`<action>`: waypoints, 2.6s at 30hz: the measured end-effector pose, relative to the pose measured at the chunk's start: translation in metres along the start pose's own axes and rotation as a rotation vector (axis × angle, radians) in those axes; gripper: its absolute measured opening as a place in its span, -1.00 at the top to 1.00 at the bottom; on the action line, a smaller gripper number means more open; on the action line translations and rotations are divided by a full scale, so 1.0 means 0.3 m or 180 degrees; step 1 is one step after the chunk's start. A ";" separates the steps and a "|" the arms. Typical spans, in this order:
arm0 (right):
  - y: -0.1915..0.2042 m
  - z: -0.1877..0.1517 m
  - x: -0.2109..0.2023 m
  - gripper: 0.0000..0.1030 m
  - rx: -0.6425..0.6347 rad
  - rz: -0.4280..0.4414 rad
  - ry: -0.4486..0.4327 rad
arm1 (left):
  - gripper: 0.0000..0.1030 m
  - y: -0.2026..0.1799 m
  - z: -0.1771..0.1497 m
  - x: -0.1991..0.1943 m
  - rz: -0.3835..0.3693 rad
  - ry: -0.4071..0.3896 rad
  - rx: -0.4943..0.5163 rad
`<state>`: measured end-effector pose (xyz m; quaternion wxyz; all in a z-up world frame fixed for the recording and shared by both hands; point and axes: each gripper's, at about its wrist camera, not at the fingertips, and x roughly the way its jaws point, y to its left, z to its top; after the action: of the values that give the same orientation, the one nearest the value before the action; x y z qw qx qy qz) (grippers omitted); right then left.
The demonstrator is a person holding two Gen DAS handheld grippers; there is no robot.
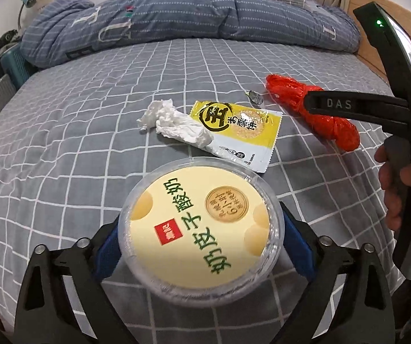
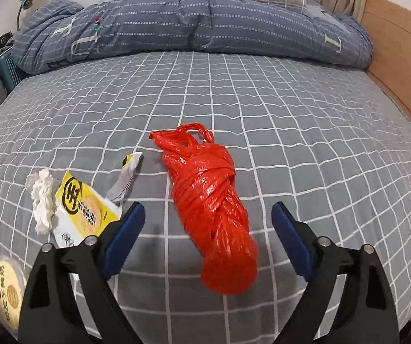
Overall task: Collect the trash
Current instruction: 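Grasp the red plastic bag with the right tool while the left tool grasps the yogurt cup, then carry the red bag and yogurt cup off the bed toward the floor bin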
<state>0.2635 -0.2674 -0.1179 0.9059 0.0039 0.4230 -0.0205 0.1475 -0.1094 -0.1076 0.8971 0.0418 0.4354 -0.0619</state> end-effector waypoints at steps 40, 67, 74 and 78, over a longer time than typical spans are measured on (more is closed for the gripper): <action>0.013 0.011 0.008 0.44 -0.0028 -0.0017 0.0047 | -0.52 0.034 0.023 0.001 0.0107 -0.0125 -0.0093; 0.100 -0.061 -0.300 0.44 -0.0314 -0.0096 -0.0391 | -0.52 0.126 0.037 -0.170 -0.0017 -0.0248 -0.0144; 0.122 -0.102 -0.376 0.44 -0.0334 -0.0046 -0.0447 | -0.52 0.135 0.017 -0.205 -0.0031 -0.0259 -0.0125; 0.136 -0.134 -0.418 0.44 -0.0348 -0.0006 -0.0459 | -0.52 0.141 -0.006 -0.221 -0.0027 -0.0245 -0.0129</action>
<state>0.1539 -0.2213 -0.0479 0.9328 -0.0475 0.3572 0.0015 0.1117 -0.0625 -0.0557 0.9136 0.0193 0.4019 -0.0585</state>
